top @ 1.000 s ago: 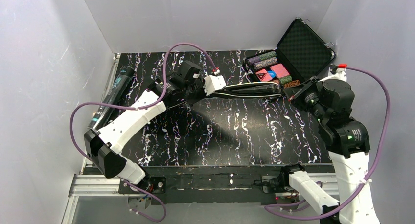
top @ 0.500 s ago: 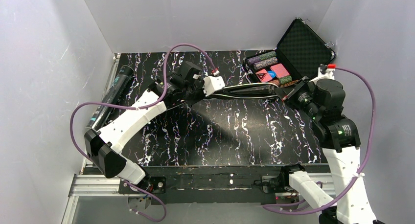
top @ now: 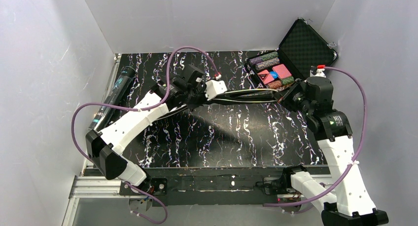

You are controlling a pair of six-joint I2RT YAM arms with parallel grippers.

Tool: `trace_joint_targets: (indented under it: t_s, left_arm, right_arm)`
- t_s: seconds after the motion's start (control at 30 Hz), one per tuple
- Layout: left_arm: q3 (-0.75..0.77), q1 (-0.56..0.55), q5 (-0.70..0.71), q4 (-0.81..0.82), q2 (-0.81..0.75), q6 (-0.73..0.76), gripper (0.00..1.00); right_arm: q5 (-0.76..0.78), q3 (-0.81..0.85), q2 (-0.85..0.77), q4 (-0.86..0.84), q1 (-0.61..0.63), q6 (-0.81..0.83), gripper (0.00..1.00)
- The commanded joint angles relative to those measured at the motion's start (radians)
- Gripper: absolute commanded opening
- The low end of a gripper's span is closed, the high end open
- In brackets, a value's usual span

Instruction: Pack up the badminton gear

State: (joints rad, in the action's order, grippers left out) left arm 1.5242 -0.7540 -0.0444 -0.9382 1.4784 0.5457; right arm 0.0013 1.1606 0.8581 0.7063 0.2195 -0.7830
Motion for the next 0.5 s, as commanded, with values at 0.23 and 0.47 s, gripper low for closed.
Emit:
trace_joint_targets:
  t_s: [0.23, 0.47]
  left_arm:
    - [-0.012, -0.012, -0.053, 0.12, -0.084, -0.009, 0.0]
    - [-0.004, -0.012, -0.053, 0.119, -0.083, -0.011, 0.0]
  right_arm:
    - [0.112, 0.335, -0.006, 0.186, 0.002, 0.143, 0.36]
    - [-0.063, 0.22, -0.004, 0.08, 0.002, 0.065, 0.06]
